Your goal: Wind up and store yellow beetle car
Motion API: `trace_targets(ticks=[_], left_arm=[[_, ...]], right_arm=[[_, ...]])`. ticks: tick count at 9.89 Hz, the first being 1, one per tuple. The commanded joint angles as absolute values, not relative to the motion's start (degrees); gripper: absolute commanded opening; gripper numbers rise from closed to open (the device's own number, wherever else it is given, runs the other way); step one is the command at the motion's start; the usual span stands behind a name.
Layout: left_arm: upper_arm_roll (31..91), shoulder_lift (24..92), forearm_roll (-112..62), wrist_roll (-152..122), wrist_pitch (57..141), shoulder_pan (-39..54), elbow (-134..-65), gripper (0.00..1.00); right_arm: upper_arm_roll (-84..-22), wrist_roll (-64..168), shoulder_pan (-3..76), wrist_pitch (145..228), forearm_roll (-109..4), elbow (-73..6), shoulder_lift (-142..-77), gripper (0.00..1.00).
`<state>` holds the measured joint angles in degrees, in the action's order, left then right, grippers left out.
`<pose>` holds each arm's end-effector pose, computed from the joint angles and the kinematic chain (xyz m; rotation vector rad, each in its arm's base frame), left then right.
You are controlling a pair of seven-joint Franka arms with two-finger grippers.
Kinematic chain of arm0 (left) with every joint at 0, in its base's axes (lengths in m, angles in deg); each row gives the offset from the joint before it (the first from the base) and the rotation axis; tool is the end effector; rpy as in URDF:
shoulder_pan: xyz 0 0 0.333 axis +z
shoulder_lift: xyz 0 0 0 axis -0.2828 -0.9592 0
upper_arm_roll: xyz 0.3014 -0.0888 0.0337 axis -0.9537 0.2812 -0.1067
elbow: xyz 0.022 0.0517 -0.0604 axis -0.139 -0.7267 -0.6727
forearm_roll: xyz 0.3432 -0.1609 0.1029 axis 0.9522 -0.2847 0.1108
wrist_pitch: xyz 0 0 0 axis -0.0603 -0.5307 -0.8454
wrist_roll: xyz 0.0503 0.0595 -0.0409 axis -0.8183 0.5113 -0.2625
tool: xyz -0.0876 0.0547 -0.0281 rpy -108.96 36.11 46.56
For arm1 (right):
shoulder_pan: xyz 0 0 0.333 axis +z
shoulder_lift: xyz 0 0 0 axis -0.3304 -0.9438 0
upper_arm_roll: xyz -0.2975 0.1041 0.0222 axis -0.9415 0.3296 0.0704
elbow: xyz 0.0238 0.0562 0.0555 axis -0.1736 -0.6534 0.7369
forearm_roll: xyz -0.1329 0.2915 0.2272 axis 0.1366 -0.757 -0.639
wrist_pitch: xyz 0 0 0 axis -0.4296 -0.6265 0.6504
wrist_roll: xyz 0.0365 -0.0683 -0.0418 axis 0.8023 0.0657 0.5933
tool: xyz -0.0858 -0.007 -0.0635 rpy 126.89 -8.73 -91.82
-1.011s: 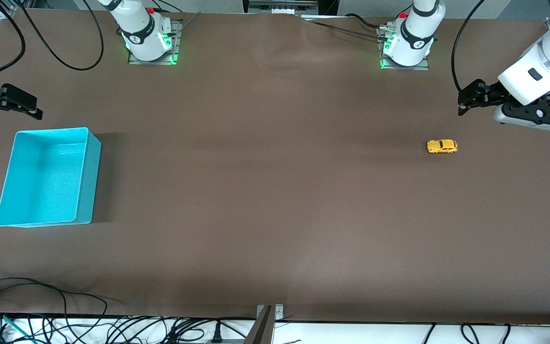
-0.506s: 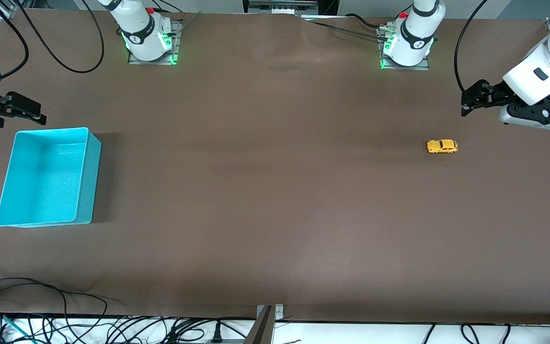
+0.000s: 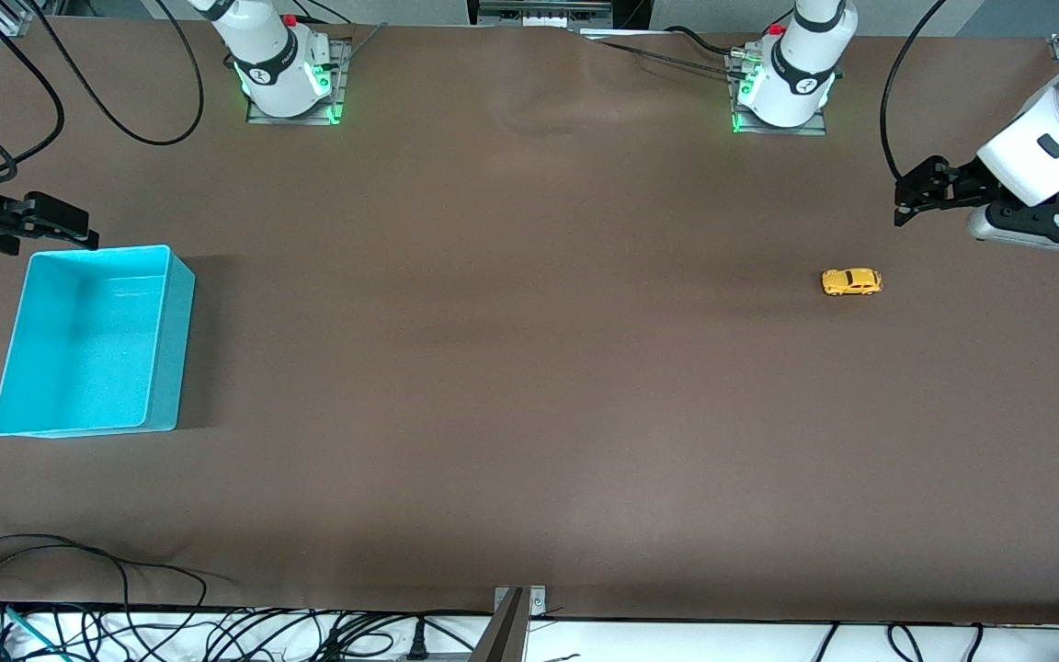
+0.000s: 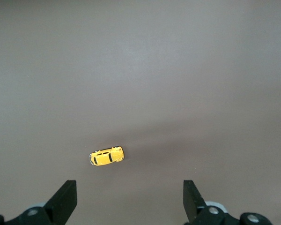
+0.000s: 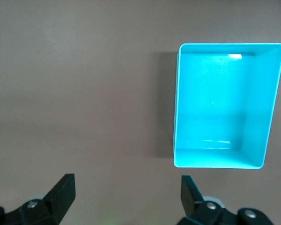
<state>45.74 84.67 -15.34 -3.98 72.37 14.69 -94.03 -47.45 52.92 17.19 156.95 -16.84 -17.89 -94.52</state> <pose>0.5460 -0.0463 0.6014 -3.1223 0.2664 0.0841 0.5908 -0.0176 0.5908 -3.1067 -0.1097 0.1561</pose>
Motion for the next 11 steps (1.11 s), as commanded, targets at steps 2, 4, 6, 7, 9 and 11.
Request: trace_targets(ticks=[2,4,6,7,9,11], left_arm=[[45.65,83.79,-16.04,-2.76,71.65,15.11,-92.43,1.0],[45.74,83.79,-16.04,-2.5,71.65,15.99,-92.34,1.0],[45.65,83.79,-16.04,-2.58,71.65,16.25,-92.43,1.0],[45.57,83.79,-15.95,-2.41,71.56,16.69,-92.43,1.0],[45.56,82.66,-16.03,-2.32,71.65,17.13,-92.26,1.0],[45.56,82.56,-16.04,-2.14,71.65,17.39,-92.26,1.0]], right_arm=[[-47.53,53.22,16.83,156.64,-16.48,-16.59,-94.84,1.0],[-47.53,52.96,16.92,156.64,-16.57,-16.59,-94.84,1.0],[-47.53,52.87,16.92,156.55,-16.57,-16.68,-94.84,1.0],[-47.53,52.87,16.92,156.29,-16.57,-16.68,-94.84,1.0],[-47.53,52.87,16.83,156.37,-16.57,-16.86,-95.02,1.0],[-47.53,53.05,16.83,156.37,-16.57,-16.86,-95.19,1.0]])
